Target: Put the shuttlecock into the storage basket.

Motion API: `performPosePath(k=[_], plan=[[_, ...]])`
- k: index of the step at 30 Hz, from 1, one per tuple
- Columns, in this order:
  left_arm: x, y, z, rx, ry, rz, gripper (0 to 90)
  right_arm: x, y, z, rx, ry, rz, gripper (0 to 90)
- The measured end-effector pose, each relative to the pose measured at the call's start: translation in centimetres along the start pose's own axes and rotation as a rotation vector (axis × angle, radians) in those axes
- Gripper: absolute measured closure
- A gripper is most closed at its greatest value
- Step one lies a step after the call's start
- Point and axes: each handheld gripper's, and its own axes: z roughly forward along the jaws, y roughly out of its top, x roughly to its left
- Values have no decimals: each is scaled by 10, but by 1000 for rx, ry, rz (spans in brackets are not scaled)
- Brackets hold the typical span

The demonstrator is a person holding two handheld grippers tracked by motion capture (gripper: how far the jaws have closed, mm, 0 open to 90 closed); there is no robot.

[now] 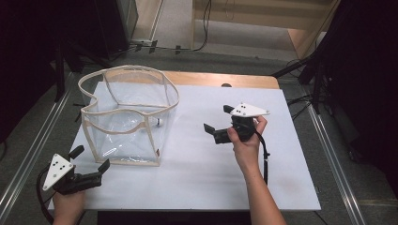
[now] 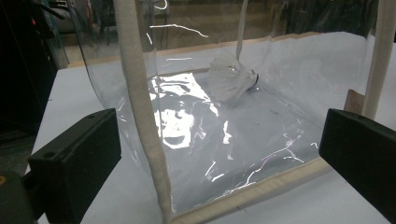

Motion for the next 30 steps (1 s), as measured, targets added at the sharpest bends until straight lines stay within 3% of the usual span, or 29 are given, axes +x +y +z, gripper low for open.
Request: performPosePath(k=[30], plan=[[-1,0,0,2,3,7,0,-22,-53,-29,16,-66,61,0]])
